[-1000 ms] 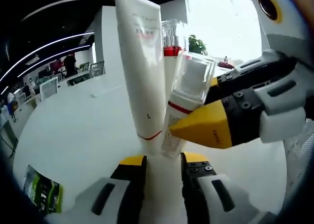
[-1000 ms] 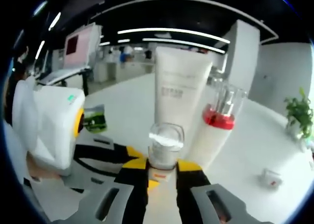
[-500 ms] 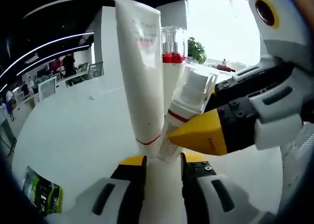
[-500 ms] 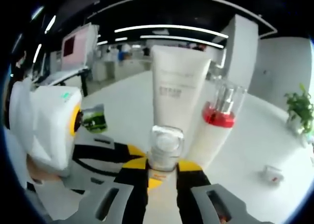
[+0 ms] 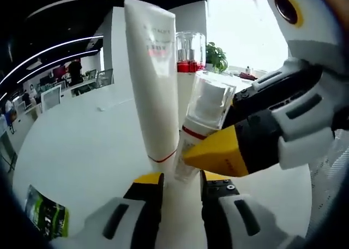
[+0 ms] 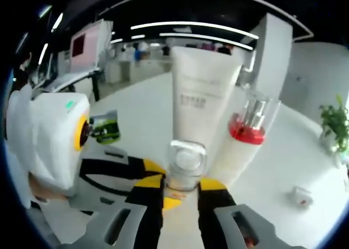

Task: Arrange the skincare products in the storage area until every visible bottle or jar stands upright without overlapping.

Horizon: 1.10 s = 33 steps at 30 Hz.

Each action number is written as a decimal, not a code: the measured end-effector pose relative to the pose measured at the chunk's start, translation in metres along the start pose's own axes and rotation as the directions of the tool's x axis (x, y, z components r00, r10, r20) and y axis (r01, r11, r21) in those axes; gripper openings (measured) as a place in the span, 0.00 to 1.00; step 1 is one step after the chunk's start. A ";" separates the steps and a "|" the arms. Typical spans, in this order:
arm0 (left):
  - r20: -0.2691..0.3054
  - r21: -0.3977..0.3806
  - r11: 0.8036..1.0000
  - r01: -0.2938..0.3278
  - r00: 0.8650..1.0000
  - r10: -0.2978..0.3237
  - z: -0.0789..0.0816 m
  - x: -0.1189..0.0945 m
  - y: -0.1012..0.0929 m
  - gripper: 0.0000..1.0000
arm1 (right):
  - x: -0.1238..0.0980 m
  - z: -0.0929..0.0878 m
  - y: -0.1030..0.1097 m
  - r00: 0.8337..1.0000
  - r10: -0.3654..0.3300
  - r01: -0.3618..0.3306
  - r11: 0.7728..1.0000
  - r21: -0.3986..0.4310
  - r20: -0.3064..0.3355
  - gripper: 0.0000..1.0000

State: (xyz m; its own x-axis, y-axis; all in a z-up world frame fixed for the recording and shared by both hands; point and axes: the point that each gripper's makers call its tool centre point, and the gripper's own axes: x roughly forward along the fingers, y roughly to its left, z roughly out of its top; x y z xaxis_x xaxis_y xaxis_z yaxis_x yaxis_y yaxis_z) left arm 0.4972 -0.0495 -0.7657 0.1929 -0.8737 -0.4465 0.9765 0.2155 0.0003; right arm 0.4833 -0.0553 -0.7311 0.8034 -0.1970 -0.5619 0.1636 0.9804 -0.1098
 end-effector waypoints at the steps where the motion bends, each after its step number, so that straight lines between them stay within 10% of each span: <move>1: 0.000 -0.003 1.000 0.002 1.000 -0.002 0.000 0.000 0.000 0.32 | 0.000 0.000 0.000 1.000 0.000 0.000 1.000 -0.001 0.000 0.22; 33: -0.013 0.101 0.987 0.124 0.992 -0.124 -0.005 0.008 -0.014 0.26 | -0.004 0.000 0.002 0.988 0.060 -0.062 0.998 -0.007 -0.141 0.16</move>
State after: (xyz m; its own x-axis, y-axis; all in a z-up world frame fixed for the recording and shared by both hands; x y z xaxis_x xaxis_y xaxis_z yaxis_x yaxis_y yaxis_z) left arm 0.4849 -0.0569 -0.7732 0.0695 -0.8878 -0.4550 0.9976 0.0601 0.0350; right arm 0.4800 -0.0521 -0.7293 0.7232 -0.1355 -0.6772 0.1095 0.9907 -0.0812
